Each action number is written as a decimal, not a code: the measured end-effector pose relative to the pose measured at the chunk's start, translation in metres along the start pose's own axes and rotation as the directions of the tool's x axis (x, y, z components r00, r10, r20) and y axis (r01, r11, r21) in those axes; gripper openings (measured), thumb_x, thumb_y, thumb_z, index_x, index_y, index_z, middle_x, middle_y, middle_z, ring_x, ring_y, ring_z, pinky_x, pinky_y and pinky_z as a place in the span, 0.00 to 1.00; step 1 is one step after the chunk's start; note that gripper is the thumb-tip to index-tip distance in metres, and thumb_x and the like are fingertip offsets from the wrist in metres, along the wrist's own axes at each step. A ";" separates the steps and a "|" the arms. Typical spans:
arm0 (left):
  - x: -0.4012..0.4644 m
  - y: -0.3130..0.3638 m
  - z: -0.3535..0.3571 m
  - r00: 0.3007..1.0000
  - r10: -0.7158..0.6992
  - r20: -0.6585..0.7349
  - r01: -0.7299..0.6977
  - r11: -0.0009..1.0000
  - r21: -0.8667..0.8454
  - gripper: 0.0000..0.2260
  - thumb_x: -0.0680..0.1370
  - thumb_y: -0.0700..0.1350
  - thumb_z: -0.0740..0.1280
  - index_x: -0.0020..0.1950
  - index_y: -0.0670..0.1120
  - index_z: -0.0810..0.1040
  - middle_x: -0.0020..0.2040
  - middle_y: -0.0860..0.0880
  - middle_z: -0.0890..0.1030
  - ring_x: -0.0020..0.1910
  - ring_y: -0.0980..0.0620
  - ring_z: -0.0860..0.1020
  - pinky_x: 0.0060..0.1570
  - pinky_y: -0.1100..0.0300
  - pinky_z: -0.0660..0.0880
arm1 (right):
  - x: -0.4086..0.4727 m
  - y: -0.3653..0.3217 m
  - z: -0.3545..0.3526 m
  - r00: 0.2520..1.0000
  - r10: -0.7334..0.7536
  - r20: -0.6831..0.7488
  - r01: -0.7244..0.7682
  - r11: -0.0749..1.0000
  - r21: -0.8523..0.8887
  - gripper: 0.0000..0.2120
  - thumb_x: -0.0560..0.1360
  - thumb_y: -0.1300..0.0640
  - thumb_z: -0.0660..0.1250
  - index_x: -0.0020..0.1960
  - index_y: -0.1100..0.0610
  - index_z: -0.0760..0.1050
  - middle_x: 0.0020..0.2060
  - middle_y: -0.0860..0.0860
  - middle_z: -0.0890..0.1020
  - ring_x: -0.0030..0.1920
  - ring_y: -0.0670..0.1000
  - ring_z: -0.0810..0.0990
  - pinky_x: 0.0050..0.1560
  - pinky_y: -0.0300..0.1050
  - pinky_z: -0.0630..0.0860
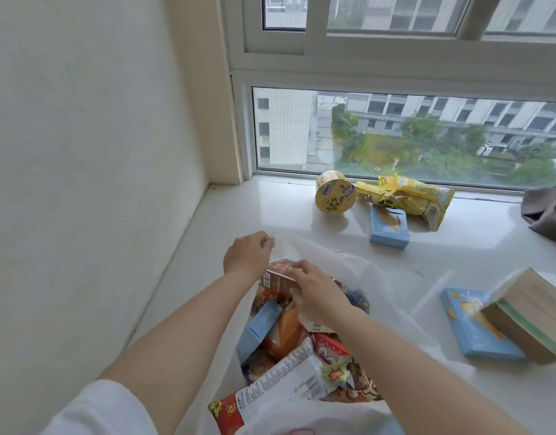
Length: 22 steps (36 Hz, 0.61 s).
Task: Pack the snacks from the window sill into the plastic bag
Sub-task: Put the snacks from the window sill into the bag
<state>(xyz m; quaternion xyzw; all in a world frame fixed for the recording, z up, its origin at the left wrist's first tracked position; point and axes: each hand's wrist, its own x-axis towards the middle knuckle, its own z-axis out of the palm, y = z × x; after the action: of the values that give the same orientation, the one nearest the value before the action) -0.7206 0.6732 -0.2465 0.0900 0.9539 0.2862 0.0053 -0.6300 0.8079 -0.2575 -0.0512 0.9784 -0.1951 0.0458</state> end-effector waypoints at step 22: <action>-0.044 0.169 0.095 0.896 0.407 0.178 -0.425 0.902 0.078 0.15 0.78 0.44 0.60 0.66 0.50 0.70 0.58 0.51 0.75 0.58 0.51 0.72 0.54 0.56 0.71 | -0.112 0.177 -0.045 0.783 0.538 -0.310 -0.545 0.835 0.074 0.16 0.77 0.55 0.59 0.64 0.54 0.72 0.63 0.53 0.70 0.63 0.54 0.67 0.60 0.47 0.67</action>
<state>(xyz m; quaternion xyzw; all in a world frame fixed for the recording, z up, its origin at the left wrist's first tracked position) -0.6432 0.8560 -0.2355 0.3145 0.9240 0.2171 0.0142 -0.5388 1.0008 -0.2763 0.2633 0.9479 -0.1695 -0.0591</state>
